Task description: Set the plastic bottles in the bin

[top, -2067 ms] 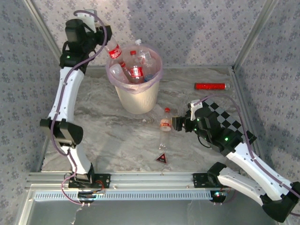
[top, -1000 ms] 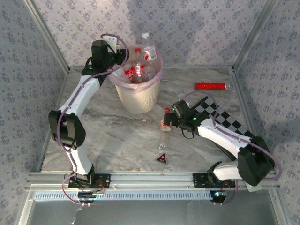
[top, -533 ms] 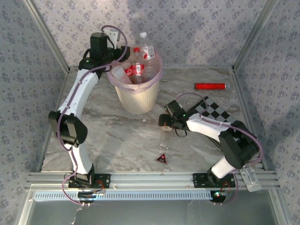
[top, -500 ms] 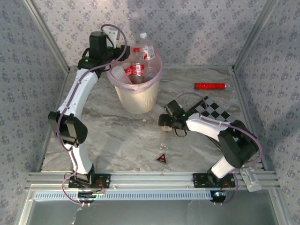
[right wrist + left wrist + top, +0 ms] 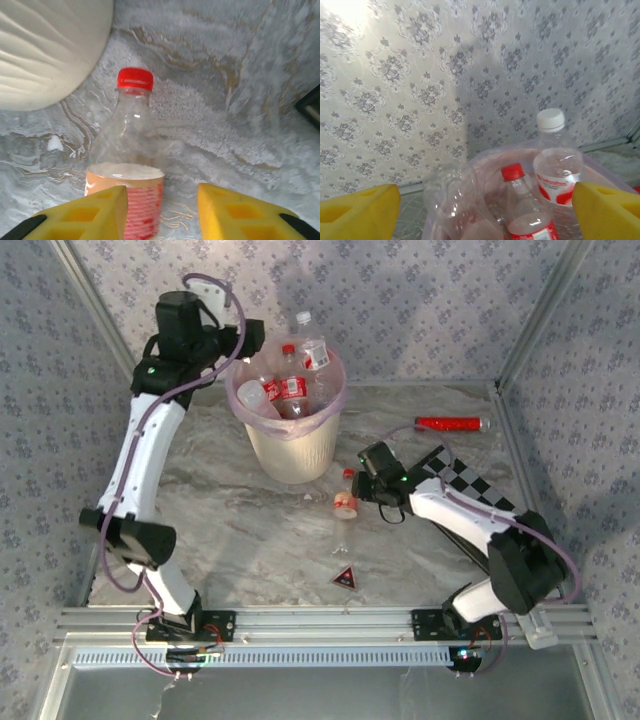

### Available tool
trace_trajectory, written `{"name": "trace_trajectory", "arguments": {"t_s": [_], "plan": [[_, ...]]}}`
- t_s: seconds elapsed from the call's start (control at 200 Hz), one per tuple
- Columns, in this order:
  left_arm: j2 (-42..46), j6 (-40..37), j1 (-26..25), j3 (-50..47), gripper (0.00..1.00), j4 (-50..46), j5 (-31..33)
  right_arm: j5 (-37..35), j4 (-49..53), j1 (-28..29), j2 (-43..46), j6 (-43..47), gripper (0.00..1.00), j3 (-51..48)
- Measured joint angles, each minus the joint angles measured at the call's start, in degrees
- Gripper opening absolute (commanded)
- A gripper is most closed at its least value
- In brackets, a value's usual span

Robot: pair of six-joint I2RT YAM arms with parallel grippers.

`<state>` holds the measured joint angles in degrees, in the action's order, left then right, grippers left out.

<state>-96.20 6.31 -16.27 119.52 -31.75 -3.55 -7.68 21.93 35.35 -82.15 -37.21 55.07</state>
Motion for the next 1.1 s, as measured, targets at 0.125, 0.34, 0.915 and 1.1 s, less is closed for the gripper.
{"name": "trace_trajectory", "arguments": {"t_s": [0.125,0.34,0.915,1.1], "plan": [[8.85,3.39,-0.94,-8.28,0.89,1.36,0.00,-0.24,1.86,-0.50,3.91,0.50,0.80,0.66],[21.92,8.24,-5.05,-24.28,0.91,3.63,-0.02,0.39,3.02,3.08,2.56,-0.35,1.00,1.11],[52.83,26.88,-7.54,-70.77,0.91,4.24,0.85,5.25,-7.45,10.34,-13.05,-5.07,0.93,2.62],[52.24,31.17,-8.04,-75.10,0.91,7.04,0.57,6.91,-9.99,10.40,-15.50,-5.66,0.89,3.23]]}}
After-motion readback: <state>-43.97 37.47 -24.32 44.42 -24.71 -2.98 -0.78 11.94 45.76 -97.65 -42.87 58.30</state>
